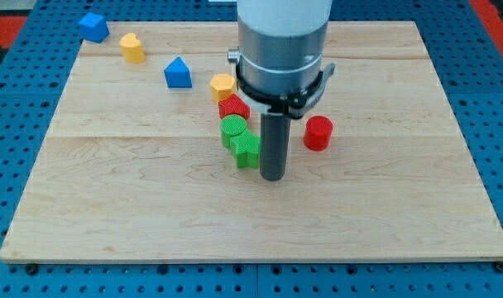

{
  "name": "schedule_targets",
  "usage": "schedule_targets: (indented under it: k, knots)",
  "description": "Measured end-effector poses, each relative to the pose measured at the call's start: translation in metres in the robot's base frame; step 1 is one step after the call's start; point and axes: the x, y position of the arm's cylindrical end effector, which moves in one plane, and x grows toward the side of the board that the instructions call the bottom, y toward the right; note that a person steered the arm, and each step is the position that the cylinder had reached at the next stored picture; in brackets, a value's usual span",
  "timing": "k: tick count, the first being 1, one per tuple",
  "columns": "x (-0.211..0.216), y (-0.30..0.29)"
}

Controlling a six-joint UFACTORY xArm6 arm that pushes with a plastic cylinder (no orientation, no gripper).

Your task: Move the red circle and green star slightly left

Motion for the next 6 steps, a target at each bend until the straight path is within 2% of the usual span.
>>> schedule_targets:
  k: [1,3,4,5,6]
  knots:
    - [-0.017,-0.051]
    - [-0.065,-0.057]
    - [-0.065,-0.057]
    - [-0.057,-0.026]
    - [-0.013,0.002]
